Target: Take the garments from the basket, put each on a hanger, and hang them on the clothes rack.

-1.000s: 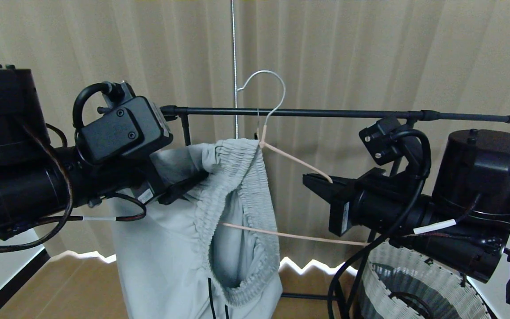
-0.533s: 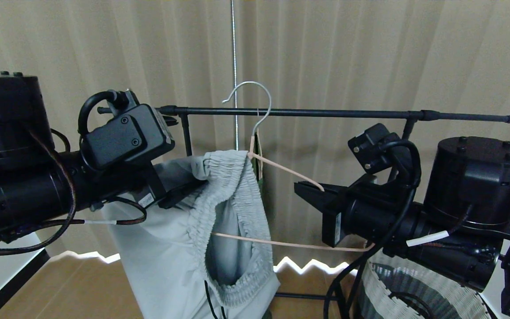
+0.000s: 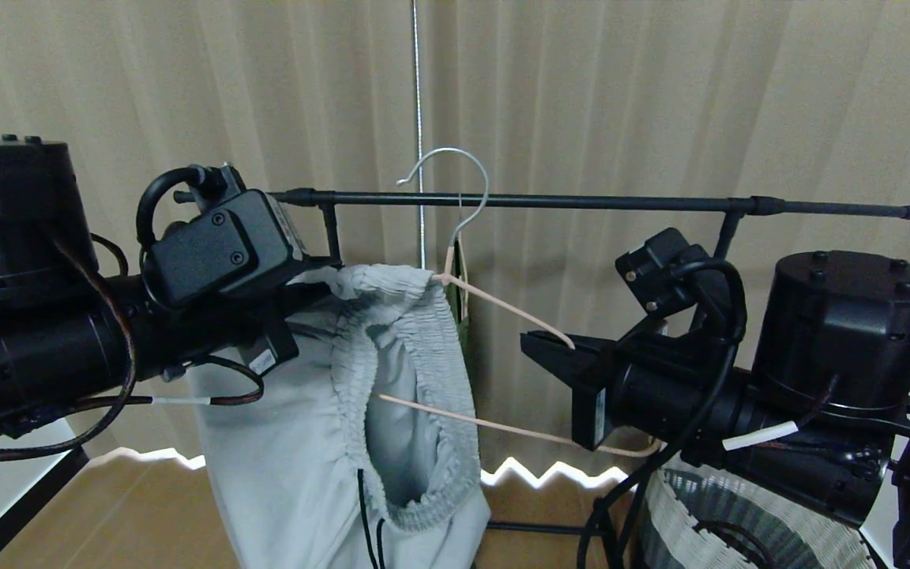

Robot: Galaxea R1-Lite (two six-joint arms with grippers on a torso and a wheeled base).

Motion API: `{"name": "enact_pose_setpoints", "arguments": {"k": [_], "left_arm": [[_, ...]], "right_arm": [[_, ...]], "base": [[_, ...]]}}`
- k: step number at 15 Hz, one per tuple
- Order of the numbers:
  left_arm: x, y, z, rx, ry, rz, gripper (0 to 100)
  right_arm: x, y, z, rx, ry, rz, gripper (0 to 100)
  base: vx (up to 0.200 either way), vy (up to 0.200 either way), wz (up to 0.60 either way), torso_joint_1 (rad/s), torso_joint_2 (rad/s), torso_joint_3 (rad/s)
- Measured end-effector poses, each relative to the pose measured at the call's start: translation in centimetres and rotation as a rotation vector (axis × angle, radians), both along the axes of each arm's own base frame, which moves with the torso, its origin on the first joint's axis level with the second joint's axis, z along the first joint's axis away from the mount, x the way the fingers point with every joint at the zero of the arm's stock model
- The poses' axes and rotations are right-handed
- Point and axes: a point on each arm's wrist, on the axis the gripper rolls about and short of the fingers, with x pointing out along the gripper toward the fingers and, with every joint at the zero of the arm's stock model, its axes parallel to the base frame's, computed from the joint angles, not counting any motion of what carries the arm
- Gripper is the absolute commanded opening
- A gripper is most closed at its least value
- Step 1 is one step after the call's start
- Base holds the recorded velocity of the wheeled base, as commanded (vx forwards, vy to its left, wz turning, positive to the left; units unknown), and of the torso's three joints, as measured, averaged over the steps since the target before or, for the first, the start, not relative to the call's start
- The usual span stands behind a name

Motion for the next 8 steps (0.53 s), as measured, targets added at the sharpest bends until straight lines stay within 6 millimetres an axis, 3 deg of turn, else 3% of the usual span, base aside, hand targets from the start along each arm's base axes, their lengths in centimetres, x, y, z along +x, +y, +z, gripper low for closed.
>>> {"name": "enact_pose_setpoints", "arguments": {"k": [5, 6, 8], "left_arm": [[0.01, 0.07, -0.31, -0.007, 0.013, 0.006, 0], [0.01, 0.07, -0.32, -0.027, -0.015, 0.007, 0], [-0.02, 0.19, -0.58, -0.052, -0.059, 0.035, 0]], "right_arm": [[-0.04, -0.08, 0.02, 0.000, -0.001, -0.003, 0], [-0.08, -0.12, -0.02, -0.002, -0.001, -0.002, 100], [-0.13, -0.19, -0.19, -0.008, 0.002, -0.005, 100]], "base": [[0.000, 0.000, 0.00, 0.000, 0.00, 0.000], [0.000, 0.000, 0.00, 0.000, 0.00, 0.000], [0.000, 0.000, 0.00, 0.000, 0.00, 0.000]]}}
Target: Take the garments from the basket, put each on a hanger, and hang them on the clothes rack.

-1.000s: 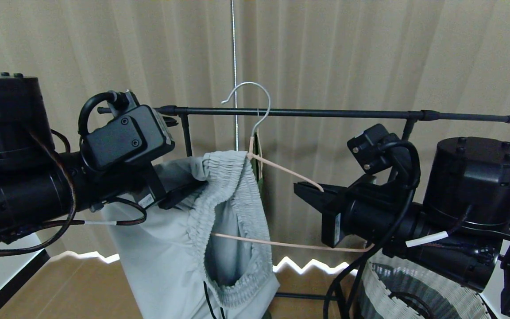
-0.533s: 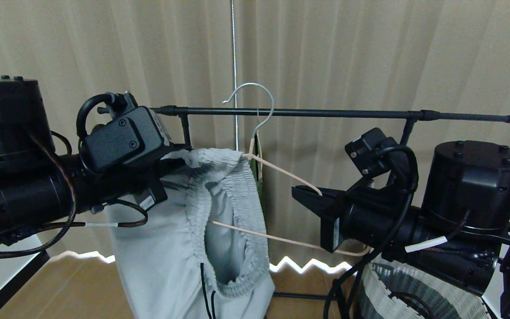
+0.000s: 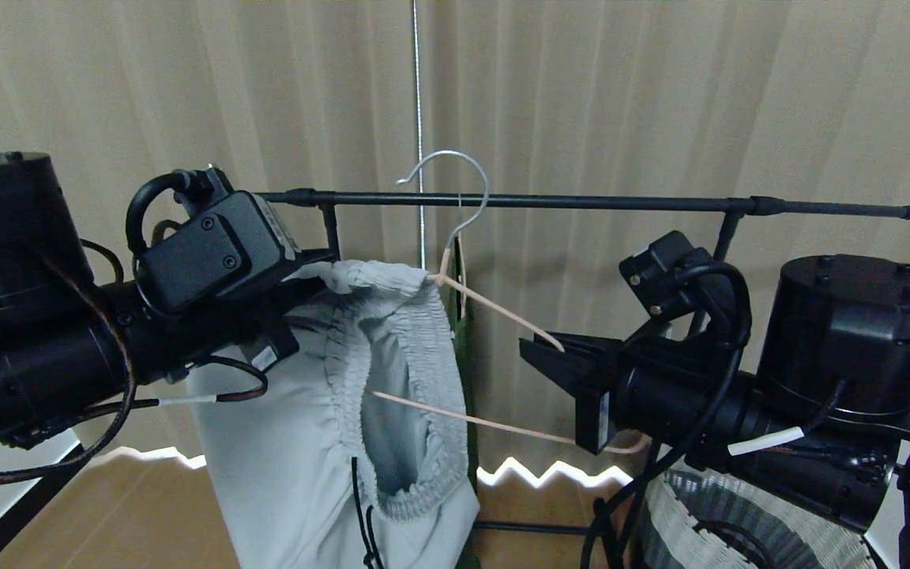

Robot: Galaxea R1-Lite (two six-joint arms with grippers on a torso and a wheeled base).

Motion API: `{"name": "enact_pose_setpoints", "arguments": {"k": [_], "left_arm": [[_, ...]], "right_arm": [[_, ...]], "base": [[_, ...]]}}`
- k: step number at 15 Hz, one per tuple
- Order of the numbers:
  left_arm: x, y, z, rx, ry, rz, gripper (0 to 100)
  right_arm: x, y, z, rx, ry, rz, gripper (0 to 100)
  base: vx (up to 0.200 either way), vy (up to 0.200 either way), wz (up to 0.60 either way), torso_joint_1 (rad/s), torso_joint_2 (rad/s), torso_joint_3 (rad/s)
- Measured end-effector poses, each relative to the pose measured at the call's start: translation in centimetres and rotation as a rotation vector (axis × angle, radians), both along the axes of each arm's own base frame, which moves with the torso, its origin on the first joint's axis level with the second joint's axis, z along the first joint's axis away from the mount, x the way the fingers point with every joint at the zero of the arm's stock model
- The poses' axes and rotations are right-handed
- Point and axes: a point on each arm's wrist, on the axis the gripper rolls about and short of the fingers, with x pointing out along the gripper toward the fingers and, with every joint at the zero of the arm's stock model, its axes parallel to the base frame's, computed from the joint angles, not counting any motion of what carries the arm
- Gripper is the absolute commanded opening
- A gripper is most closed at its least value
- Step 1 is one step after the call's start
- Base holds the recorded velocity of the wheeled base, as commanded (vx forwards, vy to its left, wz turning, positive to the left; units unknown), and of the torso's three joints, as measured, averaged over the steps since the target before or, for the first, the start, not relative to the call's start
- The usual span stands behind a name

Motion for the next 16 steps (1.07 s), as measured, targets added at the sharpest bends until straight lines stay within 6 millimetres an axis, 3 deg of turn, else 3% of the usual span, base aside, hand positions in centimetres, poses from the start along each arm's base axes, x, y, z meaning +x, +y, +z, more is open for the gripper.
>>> {"name": "enact_pose_setpoints", "arguments": {"k": [3, 7, 10, 16], "left_arm": [[0.2, 0.7, -0.8, 0.005, 0.026, 0.166, 0], [0.3, 1.5, -1.6, -0.162, 0.164, 0.447, 0], [0.4, 1.5, -1.5, -0.345, 0.253, 0.488, 0], [0.9, -0.4, 1.0, -0.621, 0.301, 0.424, 0]], "right_arm": [[0.2, -0.1, -0.1, -0.002, 0.001, -0.014, 100], [0.3, -0.4, -0.1, 0.012, -0.017, -0.024, 100], [0.2, -0.4, -0.6, -0.010, -0.023, -0.013, 100], [0.6, 1.4, -1.7, 0.000, -0.038, 0.022, 100]], "base": [[0.000, 0.000, 0.00, 0.000, 0.00, 0.000], [0.000, 0.000, 0.00, 0.000, 0.00, 0.000], [0.000, 0.000, 0.00, 0.000, 0.00, 0.000], [0.000, 0.000, 0.00, 0.000, 0.00, 0.000]]}}
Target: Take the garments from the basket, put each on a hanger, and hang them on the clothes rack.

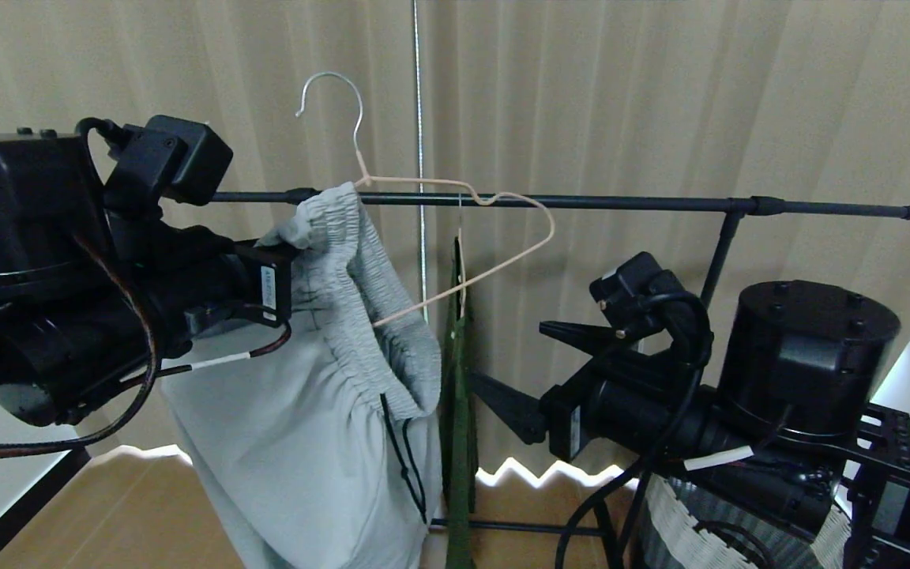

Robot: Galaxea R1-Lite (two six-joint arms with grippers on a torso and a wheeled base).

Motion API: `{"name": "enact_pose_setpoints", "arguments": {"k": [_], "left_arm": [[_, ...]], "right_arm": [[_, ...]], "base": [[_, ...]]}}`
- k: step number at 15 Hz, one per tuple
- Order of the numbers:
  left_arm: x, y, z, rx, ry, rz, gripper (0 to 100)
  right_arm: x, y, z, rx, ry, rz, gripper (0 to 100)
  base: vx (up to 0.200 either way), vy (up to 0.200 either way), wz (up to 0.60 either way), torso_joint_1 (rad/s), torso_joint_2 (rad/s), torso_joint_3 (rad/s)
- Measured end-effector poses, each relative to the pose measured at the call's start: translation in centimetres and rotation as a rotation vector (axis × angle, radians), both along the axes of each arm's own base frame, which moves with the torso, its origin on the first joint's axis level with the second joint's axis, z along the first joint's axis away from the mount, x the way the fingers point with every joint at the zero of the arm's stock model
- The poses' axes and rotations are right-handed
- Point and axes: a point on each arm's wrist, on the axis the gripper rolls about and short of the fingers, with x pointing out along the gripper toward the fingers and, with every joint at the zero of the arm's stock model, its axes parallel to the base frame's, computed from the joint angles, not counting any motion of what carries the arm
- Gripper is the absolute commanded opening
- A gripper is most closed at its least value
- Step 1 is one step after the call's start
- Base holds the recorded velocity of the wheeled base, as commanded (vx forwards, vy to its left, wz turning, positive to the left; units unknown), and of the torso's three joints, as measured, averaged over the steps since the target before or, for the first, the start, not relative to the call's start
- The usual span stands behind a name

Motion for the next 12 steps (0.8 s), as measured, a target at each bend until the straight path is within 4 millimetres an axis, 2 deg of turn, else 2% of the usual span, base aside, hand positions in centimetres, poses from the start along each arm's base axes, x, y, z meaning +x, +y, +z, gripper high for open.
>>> {"name": "enact_pose_setpoints", "arguments": {"k": [5, 10, 11, 12], "left_arm": [[-1.5, -1.9, 1.1, -0.029, -0.034, -0.137, 0], [-3.1, -2.1, 2.1, -0.050, -0.068, -0.236, 0], [-3.3, -2.1, 2.3, -0.055, -0.076, -0.249, 0], [-3.5, -2.0, 2.5, -0.056, -0.082, -0.254, 0]], "right_arm": [[1.4, 1.2, -0.9, -0.017, 0.014, -0.011, 100], [2.9, 0.5, -2.1, -0.044, 0.040, -0.059, 100], [3.0, 0.4, -2.2, -0.047, 0.044, -0.064, 0], [3.0, 0.3, -2.3, -0.049, 0.047, -0.067, 0]], "base": [[0.000, 0.000, 0.00, 0.000, 0.00, 0.000], [0.000, 0.000, 0.00, 0.000, 0.00, 0.000], [0.000, 0.000, 0.00, 0.000, 0.00, 0.000], [0.000, 0.000, 0.00, 0.000, 0.00, 0.000]]}}
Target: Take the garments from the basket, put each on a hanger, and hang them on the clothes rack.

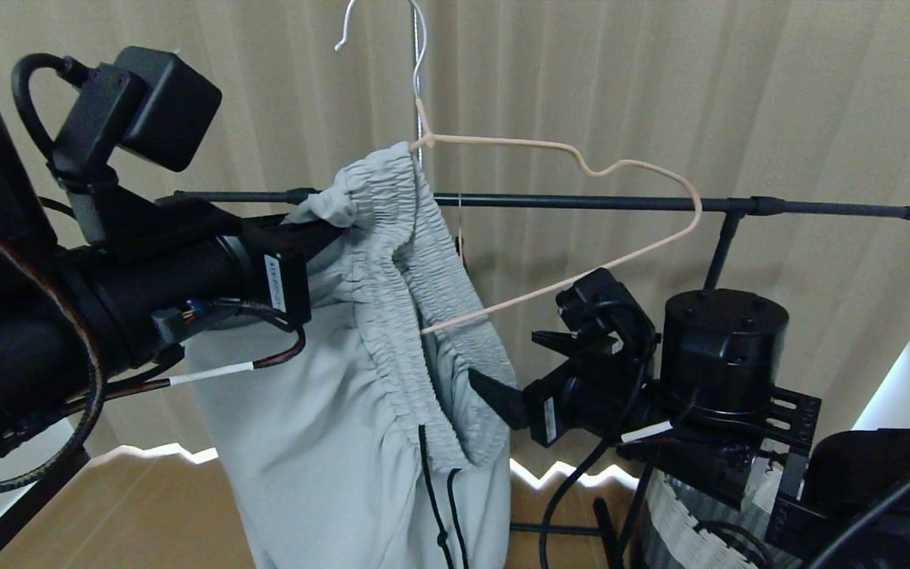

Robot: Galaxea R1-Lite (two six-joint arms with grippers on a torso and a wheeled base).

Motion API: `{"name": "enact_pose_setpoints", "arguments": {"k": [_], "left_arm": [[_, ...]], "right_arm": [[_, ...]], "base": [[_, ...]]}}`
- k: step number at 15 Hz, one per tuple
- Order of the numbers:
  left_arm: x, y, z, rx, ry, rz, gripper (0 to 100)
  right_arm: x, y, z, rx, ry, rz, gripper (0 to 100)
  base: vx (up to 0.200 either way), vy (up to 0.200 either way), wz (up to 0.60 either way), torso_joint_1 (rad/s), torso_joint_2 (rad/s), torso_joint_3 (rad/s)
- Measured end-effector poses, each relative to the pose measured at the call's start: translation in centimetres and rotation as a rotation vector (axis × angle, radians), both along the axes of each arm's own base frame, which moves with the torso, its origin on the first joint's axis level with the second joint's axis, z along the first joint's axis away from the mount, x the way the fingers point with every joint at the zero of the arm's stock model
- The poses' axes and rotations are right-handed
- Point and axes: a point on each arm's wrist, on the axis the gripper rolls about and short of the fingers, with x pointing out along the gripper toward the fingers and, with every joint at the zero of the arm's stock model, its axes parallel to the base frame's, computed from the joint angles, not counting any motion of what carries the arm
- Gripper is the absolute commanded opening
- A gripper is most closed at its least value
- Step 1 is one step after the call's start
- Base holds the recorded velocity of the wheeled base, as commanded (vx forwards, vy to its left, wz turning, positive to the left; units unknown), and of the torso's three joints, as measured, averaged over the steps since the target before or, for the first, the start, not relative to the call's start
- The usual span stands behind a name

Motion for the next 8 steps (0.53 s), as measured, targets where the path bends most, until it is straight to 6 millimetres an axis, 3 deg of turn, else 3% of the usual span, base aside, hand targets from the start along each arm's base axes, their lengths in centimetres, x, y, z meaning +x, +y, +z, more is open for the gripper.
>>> {"name": "enact_pose_setpoints", "arguments": {"k": [4, 8], "left_arm": [[0.1, 0.7, 0.0, 0.063, -0.033, 0.028, 0], [1.0, 2.7, -1.2, 0.175, -0.096, 0.115, 0]], "right_arm": [[0.4, -1.2, 0.4, 0.005, -0.010, -0.040, 0], [1.8, -4.6, 1.8, 0.004, -0.063, -0.143, 0]], "base": [[0.000, 0.000, 0.00, 0.000, 0.00, 0.000], [0.000, 0.000, 0.00, 0.000, 0.00, 0.000]]}}
